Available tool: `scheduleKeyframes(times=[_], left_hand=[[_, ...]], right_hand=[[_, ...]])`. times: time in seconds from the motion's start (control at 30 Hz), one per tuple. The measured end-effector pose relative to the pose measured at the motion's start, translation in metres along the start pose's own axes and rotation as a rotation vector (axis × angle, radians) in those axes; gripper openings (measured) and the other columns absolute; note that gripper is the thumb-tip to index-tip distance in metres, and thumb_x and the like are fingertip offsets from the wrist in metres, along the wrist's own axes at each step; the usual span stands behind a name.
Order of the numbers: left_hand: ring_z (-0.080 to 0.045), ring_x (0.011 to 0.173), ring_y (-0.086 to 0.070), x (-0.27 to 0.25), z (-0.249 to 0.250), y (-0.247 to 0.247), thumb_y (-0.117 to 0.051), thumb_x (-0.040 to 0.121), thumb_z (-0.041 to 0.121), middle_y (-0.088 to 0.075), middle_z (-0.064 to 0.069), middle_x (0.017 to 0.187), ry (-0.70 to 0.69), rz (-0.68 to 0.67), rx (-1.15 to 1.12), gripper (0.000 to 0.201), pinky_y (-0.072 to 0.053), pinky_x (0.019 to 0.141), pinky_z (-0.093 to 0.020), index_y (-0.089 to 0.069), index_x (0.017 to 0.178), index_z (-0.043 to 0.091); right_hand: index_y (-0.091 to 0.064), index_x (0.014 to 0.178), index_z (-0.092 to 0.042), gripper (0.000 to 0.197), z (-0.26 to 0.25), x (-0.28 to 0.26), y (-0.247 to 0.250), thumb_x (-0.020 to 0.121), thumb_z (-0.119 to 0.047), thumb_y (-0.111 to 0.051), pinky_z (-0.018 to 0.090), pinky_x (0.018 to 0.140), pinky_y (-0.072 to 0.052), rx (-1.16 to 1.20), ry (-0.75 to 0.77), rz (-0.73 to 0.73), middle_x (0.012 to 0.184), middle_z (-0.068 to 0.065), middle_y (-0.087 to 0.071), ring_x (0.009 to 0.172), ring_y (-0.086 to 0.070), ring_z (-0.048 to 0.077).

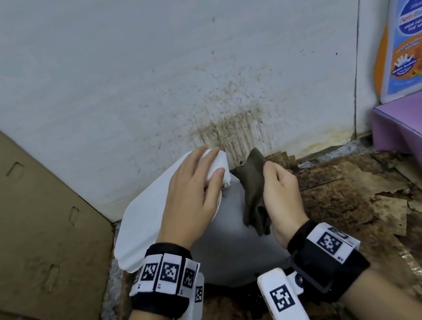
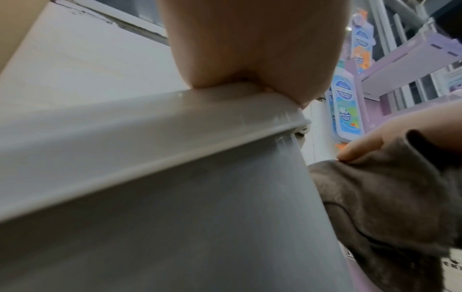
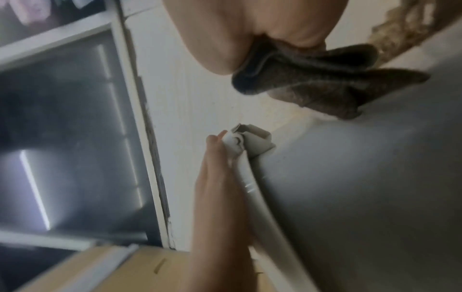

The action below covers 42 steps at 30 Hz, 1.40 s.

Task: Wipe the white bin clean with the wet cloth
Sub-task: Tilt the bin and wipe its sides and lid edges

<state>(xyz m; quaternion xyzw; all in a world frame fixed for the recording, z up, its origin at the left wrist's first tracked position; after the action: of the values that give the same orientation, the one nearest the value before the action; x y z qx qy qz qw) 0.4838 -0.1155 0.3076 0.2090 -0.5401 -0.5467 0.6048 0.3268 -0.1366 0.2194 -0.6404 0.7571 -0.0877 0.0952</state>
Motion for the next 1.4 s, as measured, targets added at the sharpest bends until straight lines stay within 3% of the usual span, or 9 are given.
scheduleKeyframes(times=[0.13,0.2,0.27,0.33,0.63,0.8,1.0,1.2,1.4], left_hand=[[-0.010,0.147,-0.036,-0.001,-0.010,0.003,-0.037,0.108,0.042,-0.041,0.007,0.159,0.022,0.002,-0.029,0.048,-0.033,0.120,-0.038,-0.047,0.152,0.026],[-0.009,0.148,-0.035,-0.001,-0.011,0.003,-0.037,0.109,0.043,-0.040,0.007,0.159,0.019,0.004,-0.035,0.047,-0.033,0.120,-0.040,-0.047,0.152,0.027],[-0.009,0.148,-0.034,-0.002,-0.012,0.002,-0.036,0.109,0.043,-0.040,0.008,0.159,0.019,-0.001,-0.040,0.047,-0.033,0.120,-0.041,-0.047,0.152,0.027],[-0.009,0.149,-0.034,-0.002,-0.015,0.002,-0.036,0.109,0.043,-0.039,0.008,0.160,0.026,0.005,-0.040,0.047,-0.033,0.120,-0.042,-0.046,0.153,0.027],[-0.009,0.148,-0.035,-0.005,-0.022,0.008,-0.037,0.109,0.041,-0.042,0.007,0.158,0.046,0.041,-0.042,0.046,-0.034,0.119,-0.041,-0.048,0.151,0.027],[-0.007,0.148,-0.034,-0.006,-0.020,0.008,-0.037,0.109,0.040,-0.042,0.009,0.158,0.036,0.051,-0.044,0.046,-0.033,0.119,-0.039,-0.048,0.151,0.028],[-0.006,0.146,-0.036,-0.007,-0.023,0.012,-0.036,0.108,0.041,-0.043,0.010,0.156,0.047,0.074,-0.036,0.046,-0.035,0.118,-0.038,-0.049,0.150,0.027],[-0.007,0.145,-0.038,-0.007,-0.034,0.017,-0.035,0.107,0.041,-0.045,0.009,0.155,0.060,0.101,-0.045,0.046,-0.036,0.117,-0.041,-0.050,0.149,0.027],[-0.005,0.146,-0.036,-0.011,-0.036,0.019,-0.036,0.109,0.039,-0.043,0.011,0.156,0.063,0.094,-0.053,0.044,-0.035,0.117,-0.038,-0.049,0.149,0.028]], right_hand=[[-0.048,0.079,-0.012,0.038,-0.019,-0.006,-0.008,0.108,-0.033,-0.034,0.031,0.063,-0.036,-0.124,0.123,-0.011,0.068,-0.003,-0.044,0.058,-0.041,0.010],[-0.063,0.113,-0.020,0.036,-0.007,-0.011,-0.028,0.108,-0.039,-0.032,0.016,0.088,-0.046,-0.105,0.051,-0.095,0.104,-0.016,-0.064,0.092,-0.057,-0.012],[-0.046,0.148,-0.029,0.048,0.010,-0.021,-0.050,0.106,-0.047,-0.030,0.031,0.118,-0.033,-0.087,-0.040,-0.184,0.148,-0.016,-0.048,0.137,-0.040,-0.004],[-0.033,0.155,-0.030,0.049,0.014,-0.029,-0.062,0.107,-0.041,-0.028,0.042,0.123,-0.024,-0.176,-0.018,-0.222,0.159,-0.014,-0.033,0.149,-0.024,0.007],[-0.048,0.148,-0.026,0.054,0.008,-0.036,-0.063,0.103,-0.040,-0.023,0.033,0.112,-0.027,-0.674,0.395,-0.115,0.142,-0.007,-0.047,0.130,-0.028,0.006],[-0.045,0.149,-0.021,0.054,0.017,-0.039,-0.066,0.104,-0.037,-0.019,0.038,0.120,-0.018,-0.684,0.506,-0.070,0.154,-0.004,-0.034,0.145,-0.020,0.012],[-0.013,0.159,-0.019,0.063,0.021,-0.039,-0.084,0.105,-0.049,-0.008,0.039,0.127,-0.007,-0.664,0.501,-0.211,0.169,0.002,-0.009,0.155,-0.002,0.007],[-0.015,0.160,-0.015,0.085,0.024,-0.041,-0.095,0.096,-0.065,0.006,0.038,0.125,-0.012,-0.712,0.416,-0.233,0.169,0.003,-0.012,0.155,-0.007,0.010],[-0.015,0.161,-0.020,0.062,0.024,-0.038,-0.094,0.106,-0.047,-0.007,0.046,0.125,-0.014,-0.603,0.497,-0.256,0.169,-0.002,-0.008,0.155,-0.002,0.008]])
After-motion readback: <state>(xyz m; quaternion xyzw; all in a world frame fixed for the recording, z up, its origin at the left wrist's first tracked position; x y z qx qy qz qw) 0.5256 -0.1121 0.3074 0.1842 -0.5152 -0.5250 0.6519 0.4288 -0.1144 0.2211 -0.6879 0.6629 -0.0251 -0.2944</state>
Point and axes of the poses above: each hand's wrist, its own x-axis towards the middle knuckle, its own y-axis out of the back of the hand, z = x × y, the point moved 10 cm from there along x, towards the middle knuckle
